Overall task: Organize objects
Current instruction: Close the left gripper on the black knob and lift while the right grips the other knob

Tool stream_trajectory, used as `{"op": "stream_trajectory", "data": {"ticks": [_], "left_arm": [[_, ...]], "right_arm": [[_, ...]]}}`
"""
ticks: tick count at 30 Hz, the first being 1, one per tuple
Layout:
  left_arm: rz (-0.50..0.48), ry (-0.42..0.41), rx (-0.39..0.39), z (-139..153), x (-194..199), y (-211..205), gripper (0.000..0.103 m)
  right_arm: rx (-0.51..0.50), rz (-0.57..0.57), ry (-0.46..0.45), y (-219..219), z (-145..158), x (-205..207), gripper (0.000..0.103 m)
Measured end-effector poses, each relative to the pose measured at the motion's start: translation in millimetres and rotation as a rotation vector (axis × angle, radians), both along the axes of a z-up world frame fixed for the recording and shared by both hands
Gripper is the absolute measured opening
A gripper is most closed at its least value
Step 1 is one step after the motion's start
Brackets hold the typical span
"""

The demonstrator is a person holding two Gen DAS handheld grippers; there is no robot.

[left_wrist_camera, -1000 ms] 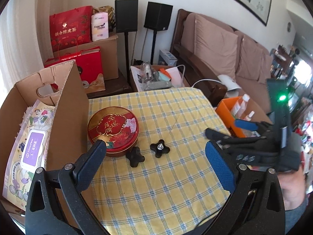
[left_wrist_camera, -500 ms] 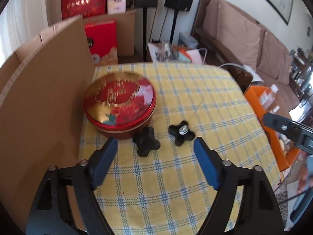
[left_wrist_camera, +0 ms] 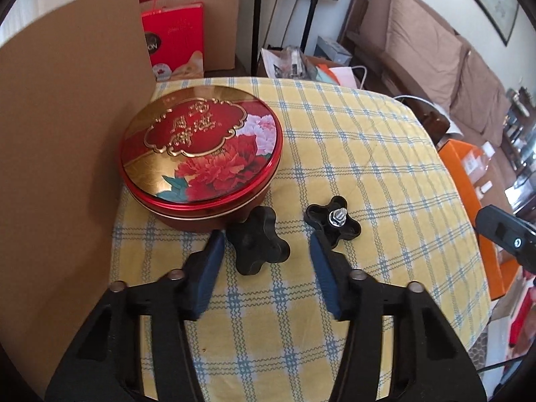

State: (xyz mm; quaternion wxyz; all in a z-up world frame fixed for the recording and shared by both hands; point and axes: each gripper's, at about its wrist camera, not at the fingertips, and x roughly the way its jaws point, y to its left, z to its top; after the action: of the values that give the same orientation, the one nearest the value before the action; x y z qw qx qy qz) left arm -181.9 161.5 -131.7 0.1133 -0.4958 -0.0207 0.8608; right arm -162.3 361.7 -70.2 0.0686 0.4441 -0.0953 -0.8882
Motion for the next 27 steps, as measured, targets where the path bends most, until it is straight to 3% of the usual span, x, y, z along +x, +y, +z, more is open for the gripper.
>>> {"op": "stream_trajectory", "data": {"ticks": [3, 8, 13, 27], "left_arm": [[0.002, 0.007, -0.014, -1.0, 0.2, 0.3, 0.031], [-0.013, 0.018, -0.010, 0.3, 3.1, 1.5, 0.028], [-0.030, 0.038, 0.001, 10.1, 9.1, 1.6, 0.012], [-0.071, 0.064, 0.121, 48.4, 30.1, -17.4, 0.012]], "right_arm": [[-0.001, 0.009, -0.001, -3.3, -1.2, -1.3, 0.066], [0.002, 0.021, -0.003, -8.1, -2.4, -3.5, 0.066], [0.004, 0.031, -0.003, -14.8, -2.9, -5.0, 0.066], [-0.034, 0.081, -0.021, -40.9, -8.1, -23.3, 0.063]]}}
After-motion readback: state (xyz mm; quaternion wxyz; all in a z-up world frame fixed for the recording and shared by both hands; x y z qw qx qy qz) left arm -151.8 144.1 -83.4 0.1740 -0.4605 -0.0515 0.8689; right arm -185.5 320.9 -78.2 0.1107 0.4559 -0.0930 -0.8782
